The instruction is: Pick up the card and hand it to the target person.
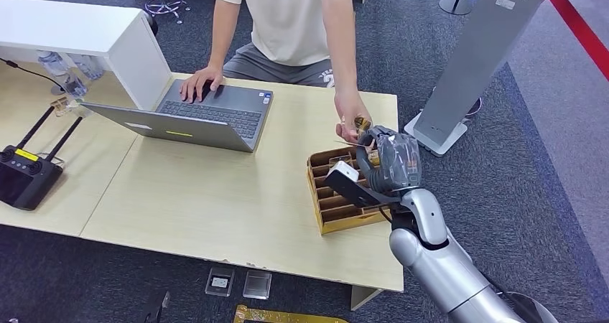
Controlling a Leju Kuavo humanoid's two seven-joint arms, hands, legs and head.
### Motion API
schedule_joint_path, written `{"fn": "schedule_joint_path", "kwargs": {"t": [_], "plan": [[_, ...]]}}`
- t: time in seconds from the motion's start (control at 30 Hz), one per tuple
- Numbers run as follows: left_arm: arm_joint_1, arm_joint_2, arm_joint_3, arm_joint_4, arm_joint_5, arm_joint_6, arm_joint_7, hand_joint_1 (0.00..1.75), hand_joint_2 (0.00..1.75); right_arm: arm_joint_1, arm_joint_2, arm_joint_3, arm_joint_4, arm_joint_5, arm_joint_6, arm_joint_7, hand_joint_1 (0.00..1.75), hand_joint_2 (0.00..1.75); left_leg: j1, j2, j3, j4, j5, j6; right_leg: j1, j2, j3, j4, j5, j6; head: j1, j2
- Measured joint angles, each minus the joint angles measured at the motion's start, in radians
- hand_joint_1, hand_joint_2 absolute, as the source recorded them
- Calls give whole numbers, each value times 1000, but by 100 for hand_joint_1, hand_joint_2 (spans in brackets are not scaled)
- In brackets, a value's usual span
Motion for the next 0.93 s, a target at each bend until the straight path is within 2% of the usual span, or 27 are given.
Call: {"fn": "schedule_joint_path", "kwargs": {"t": [0.03,0.1,0.23,0.67,0.77,0.93], "plan": [[0,0,0,0,0,-9,2,0,175,-1,4,0,11,0,0,-2,0,175,0,0,0,0,0,0,0,0,0,0,0,0,0,0],[0,0,-4,0,-6,-21,6,0,175,-4,13,1,30,0,0,-3,0,175,0,0,0,0,0,0,0,0,0,0,0,0,0,0],[0,-1,-15,0,-18,-23,12,0,0,-6,23,1,56,0,0,-2,0,175,0,0,0,0,0,0,0,0,0,0,0,0,0,0],[0,-2,-21,0,-1,4,5,0,0,-3,29,0,77,-16,0,10,0,175,0,0,1,0,0,0,0,0,0,0,0,0,0,0],[0,-2,-23,0,0,9,2,0,0,11,28,-8,61,-102,11,-16,0,175,0,0,1,0,0,0,0,0,0,0,0,0,0,0],[3,-2,-24,0,4,11,-6,0,0,42,24,-33,26,-355,77,-114,0,175,0,0,1,0,0,0,0,0,0,0,0,0,0,0]]}}
